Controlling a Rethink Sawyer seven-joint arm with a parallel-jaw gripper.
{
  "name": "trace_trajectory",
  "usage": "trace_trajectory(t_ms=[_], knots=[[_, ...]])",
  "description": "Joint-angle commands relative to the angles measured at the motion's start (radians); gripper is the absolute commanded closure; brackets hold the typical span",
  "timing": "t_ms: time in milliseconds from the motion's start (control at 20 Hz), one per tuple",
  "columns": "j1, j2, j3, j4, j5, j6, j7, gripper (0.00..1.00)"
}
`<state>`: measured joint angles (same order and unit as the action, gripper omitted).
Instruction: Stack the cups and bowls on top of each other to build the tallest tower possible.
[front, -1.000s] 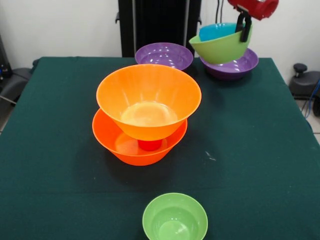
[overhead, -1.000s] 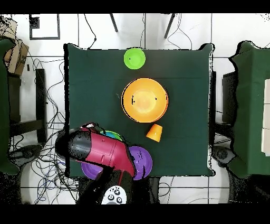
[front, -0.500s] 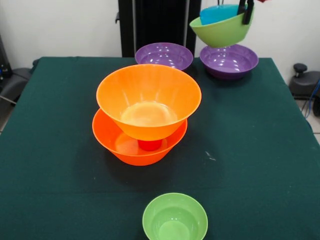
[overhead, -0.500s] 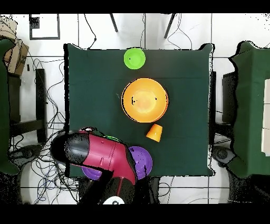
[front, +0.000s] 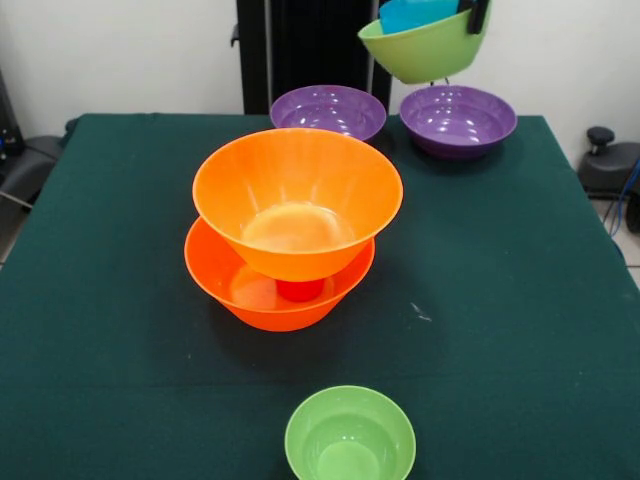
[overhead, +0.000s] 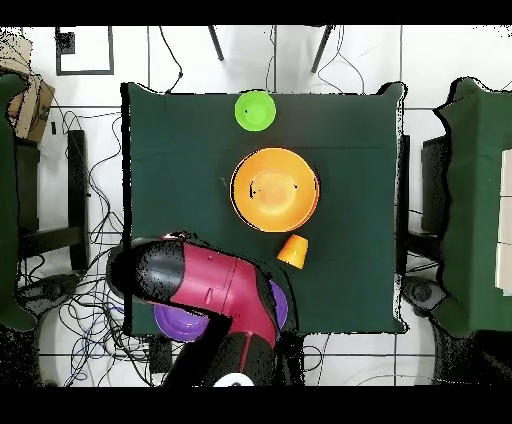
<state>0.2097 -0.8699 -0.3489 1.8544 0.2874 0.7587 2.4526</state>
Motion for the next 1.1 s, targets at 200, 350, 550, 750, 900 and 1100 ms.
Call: trace_trajectory(t_ms=[200, 350, 550, 750, 900, 1100], knots=[[-0.056, 0.002, 0.061, -0.129, -0.110, 0.137, -0.031, 1.00], [-0.072, 0.021, 0.079, -0.160, -0.112, 0.143, -0.032, 1.00], [-0.079, 0.056, 0.092, -0.205, -0.117, 0.151, -0.013, 1.00], [-0.067, 0.051, 0.083, -0.232, -0.134, 0.193, -0.006, 1.00], [-0.050, 0.062, 0.083, -0.261, -0.143, 0.205, 0.004, 1.00], [-0.026, 0.087, 0.100, -0.322, -0.162, 0.224, -0.004, 1.00]])
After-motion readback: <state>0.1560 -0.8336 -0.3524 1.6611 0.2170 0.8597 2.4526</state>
